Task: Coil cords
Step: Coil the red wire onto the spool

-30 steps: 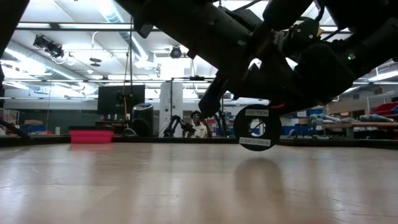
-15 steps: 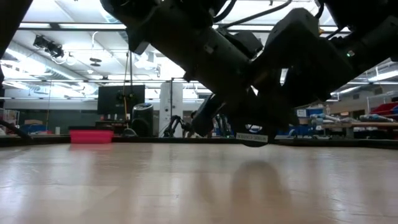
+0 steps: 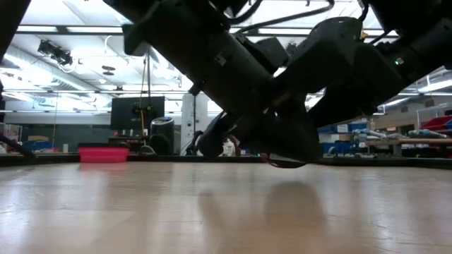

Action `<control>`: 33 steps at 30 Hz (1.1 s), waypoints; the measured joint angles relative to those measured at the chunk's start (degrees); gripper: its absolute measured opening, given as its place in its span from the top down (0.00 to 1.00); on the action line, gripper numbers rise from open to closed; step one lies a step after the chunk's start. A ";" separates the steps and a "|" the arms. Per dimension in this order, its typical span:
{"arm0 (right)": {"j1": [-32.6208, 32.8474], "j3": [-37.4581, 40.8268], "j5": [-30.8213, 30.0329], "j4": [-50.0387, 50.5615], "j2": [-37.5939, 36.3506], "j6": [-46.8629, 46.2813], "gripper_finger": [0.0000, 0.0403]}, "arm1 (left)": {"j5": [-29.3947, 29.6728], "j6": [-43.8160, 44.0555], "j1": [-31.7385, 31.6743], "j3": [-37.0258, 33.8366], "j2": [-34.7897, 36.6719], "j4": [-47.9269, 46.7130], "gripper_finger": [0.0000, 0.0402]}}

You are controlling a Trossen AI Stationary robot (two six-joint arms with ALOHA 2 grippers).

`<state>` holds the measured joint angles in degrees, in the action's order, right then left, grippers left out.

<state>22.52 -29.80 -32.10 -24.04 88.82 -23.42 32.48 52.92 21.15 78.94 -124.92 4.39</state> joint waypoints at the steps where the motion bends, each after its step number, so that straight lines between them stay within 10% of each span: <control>1: 0.00 0.00 0.01 0.20 0.00 0.00 0.99 | -0.39 0.19 0.37 0.02 0.00 0.20 0.83; 14: 0.02 0.02 0.50 3.37 -0.04 -0.99 0.99 | -11.93 3.28 3.28 0.02 0.00 -0.32 0.83; 33: -0.02 -0.25 10.43 7.03 -0.31 3.12 0.99 | -11.35 5.81 3.28 0.31 0.47 -10.21 0.83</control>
<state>22.50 -30.05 -21.67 -17.01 88.50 -20.29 21.12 58.73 24.43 79.24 -124.45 -5.82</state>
